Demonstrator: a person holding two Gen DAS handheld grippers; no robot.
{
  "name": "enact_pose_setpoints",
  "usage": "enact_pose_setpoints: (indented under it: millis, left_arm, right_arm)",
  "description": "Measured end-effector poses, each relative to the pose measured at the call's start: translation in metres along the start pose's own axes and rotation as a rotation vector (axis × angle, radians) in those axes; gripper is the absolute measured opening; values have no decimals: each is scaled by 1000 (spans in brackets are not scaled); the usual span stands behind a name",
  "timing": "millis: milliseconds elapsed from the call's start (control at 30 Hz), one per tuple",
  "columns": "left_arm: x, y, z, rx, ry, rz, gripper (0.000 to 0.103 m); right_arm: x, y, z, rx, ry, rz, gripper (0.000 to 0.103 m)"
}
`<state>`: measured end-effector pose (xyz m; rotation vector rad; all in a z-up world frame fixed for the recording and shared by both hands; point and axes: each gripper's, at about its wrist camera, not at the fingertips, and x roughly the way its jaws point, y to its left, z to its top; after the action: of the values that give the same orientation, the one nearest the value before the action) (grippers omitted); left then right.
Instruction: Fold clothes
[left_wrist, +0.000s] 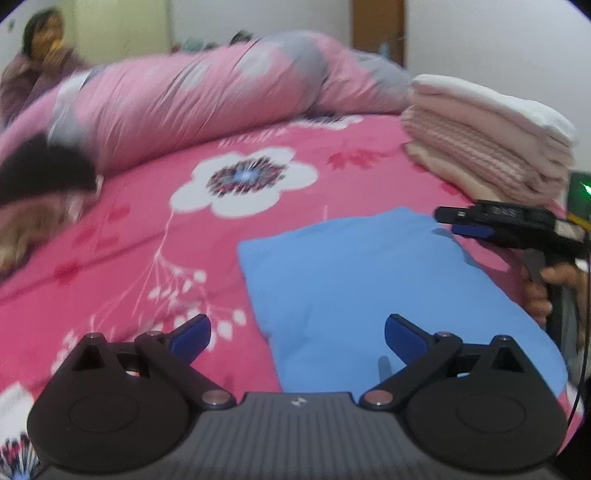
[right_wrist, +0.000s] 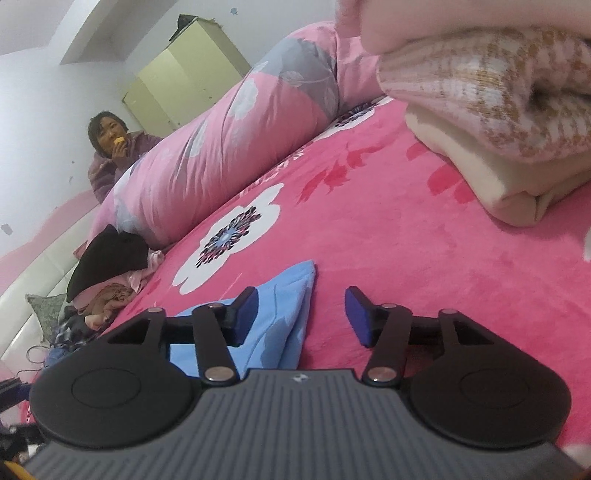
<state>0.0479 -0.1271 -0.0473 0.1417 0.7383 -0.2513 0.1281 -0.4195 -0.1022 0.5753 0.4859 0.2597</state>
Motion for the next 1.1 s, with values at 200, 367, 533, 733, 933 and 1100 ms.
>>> enact_pose_setpoints:
  millis: [200, 367, 533, 733, 933, 1100]
  left_arm:
    - [19, 9, -1, -88, 109, 103, 102]
    - [32, 10, -4, -106, 176, 161, 102]
    - [37, 8, -7, -91, 182, 179, 103]
    - [40, 10, -9, -124, 192, 168, 103]
    - [38, 7, -11, -121, 187, 183, 103]
    - [37, 5, -12, -119, 191, 196, 103]
  right_arm:
    - [-2, 0, -1, 3, -4, 13, 60]
    - [0, 0, -2, -4, 6, 10, 63]
    - [1, 2, -3, -16, 14, 3, 65]
    - [3, 4, -4, -33, 24, -7, 67]
    - [4, 1, -4, -25, 22, 1, 67]
    - [4, 0, -4, -24, 21, 4, 67]
